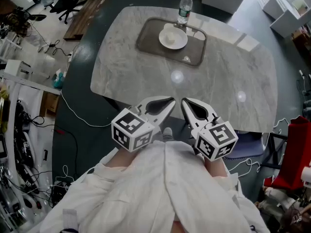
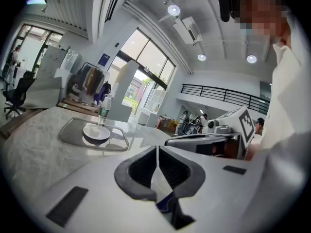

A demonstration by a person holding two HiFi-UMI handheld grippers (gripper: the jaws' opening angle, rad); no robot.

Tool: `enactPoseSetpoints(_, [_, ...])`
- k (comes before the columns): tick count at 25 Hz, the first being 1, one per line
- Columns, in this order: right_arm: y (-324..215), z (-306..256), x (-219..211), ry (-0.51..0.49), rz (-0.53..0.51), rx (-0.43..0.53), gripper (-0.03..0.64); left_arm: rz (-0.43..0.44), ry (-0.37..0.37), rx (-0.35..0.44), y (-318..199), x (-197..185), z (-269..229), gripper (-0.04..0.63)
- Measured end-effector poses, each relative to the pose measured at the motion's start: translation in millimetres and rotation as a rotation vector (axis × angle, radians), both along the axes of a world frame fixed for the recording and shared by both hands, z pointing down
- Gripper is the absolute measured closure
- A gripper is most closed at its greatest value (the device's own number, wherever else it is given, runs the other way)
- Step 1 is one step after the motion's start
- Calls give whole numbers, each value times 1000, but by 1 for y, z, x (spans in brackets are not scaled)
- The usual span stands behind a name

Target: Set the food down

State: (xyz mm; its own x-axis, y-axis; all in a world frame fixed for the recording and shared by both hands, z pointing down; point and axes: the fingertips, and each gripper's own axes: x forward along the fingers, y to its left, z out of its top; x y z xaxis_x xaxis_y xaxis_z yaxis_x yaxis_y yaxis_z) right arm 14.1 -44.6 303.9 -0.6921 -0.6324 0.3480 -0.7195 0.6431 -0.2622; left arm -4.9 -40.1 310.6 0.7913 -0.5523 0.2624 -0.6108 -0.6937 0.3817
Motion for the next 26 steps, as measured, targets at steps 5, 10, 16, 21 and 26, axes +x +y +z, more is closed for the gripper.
enactPoseSetpoints(5, [0, 0, 0, 16, -1, 9, 614, 6, 0, 6, -2, 1, -2, 568])
enactPoseSetpoints(10, [0, 2, -1, 20, -18, 4, 614, 28, 3, 0, -1, 5, -1, 568])
enactPoseSetpoints(16, [-1, 6, 2, 33, -20, -7, 614, 43, 6, -10, -2, 7, 0, 568])
enactPoseSetpoints(21, [-2, 5, -2, 29, -31, -6, 614, 57, 3, -26, -2, 6, 3, 568])
enactPoseSetpoints(26, [-2, 4, -7, 33, -53, -12, 614, 65, -3, -30, -3, 4, 1, 568])
